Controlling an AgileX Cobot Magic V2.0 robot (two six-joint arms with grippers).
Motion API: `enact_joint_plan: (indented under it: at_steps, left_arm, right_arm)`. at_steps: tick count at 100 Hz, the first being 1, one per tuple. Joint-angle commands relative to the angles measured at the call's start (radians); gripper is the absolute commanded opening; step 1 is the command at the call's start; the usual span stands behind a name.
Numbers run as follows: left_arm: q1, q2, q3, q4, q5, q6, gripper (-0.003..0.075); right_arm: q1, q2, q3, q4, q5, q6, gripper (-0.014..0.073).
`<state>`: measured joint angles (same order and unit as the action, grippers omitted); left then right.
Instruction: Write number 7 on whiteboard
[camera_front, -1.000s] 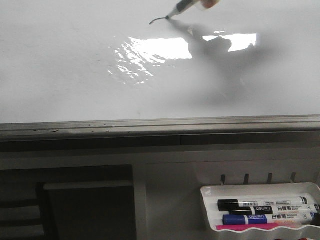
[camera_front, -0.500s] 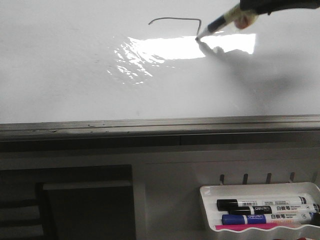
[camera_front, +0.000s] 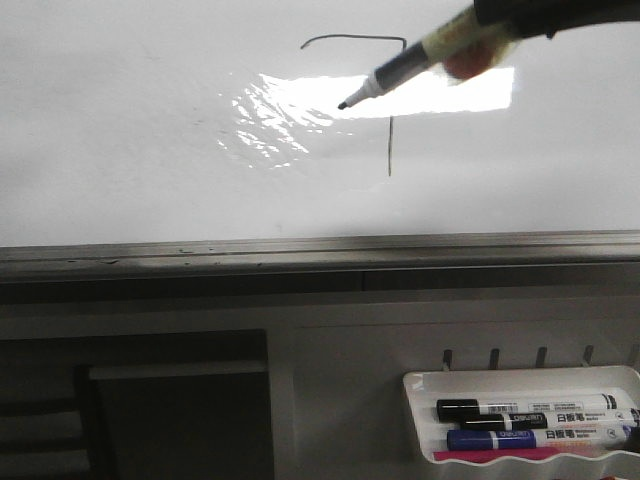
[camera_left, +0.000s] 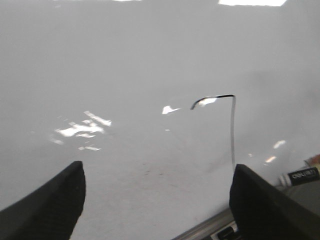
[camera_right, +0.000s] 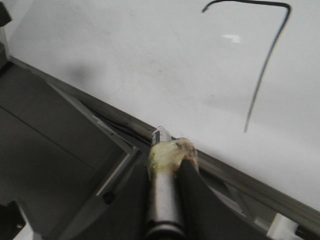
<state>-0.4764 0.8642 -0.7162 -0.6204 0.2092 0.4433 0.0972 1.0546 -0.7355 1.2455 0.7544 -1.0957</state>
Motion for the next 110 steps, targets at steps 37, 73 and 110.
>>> enact_joint_plan:
  at_steps: [37, 73, 110]
  left_arm:
    - [-0.436, 0.24, -0.141, -0.012, -0.131, 0.29, 0.0522]
    - [-0.451, 0.392, -0.208, 0.033, -0.121, 0.295, 0.0417]
    - [-0.451, 0.417, -0.21, 0.044, -0.15, 0.301, 0.0295]
  right_arm:
    - [-0.003, 0.081, -0.267, -0.175, 0.316, 0.26, -0.005]
    - [-0.003, 0.09, -0.295, -0.21, 0.336, 0.269, -0.005]
    - [-0.003, 0.098, -0.295, -0.211, 0.333, 0.269, -0.005]
